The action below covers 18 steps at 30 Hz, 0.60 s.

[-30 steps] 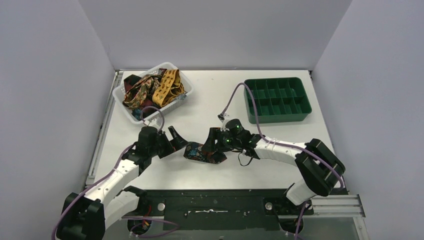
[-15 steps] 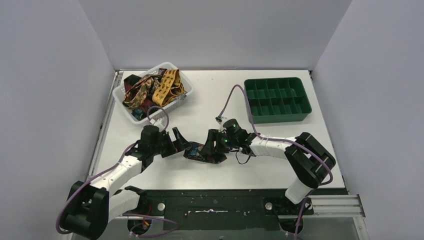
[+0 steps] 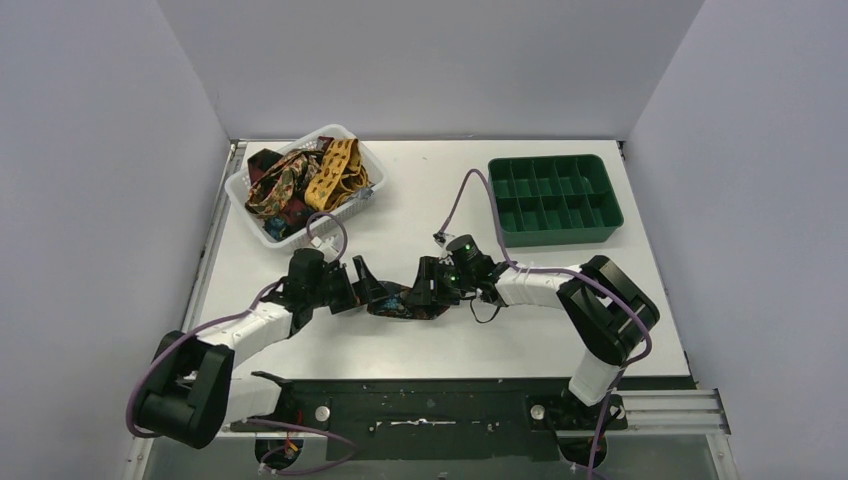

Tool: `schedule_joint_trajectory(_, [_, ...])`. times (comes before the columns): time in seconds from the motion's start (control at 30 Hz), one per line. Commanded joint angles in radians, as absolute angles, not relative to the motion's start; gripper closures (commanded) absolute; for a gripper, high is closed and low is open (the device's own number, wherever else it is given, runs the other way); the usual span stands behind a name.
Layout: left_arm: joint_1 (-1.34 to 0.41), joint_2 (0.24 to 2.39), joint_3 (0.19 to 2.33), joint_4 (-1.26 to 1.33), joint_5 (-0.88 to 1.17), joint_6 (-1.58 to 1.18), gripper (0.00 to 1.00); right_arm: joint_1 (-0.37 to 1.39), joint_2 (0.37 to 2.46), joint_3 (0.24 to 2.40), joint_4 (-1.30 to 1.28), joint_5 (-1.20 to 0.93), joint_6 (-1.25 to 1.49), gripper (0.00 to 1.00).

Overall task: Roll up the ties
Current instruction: Roll the tie at the center of the board.

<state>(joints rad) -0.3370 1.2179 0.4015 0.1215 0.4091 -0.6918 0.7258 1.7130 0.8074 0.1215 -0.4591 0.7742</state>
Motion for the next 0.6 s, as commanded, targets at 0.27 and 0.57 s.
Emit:
schedule_joint_trajectory(0.27, [-0.329,1.331,0.360,0.383,0.561,-0.712,0.08,0.704,1.746,0.844,0.103,-0.471,0.779,0.43])
schedule_joint_trajectory(0.57, [-0.330,1.414,0.367,0.457,0.591,-0.727,0.24,0.694,1.775,0.839,0.112,-0.500,0.787,0.44])
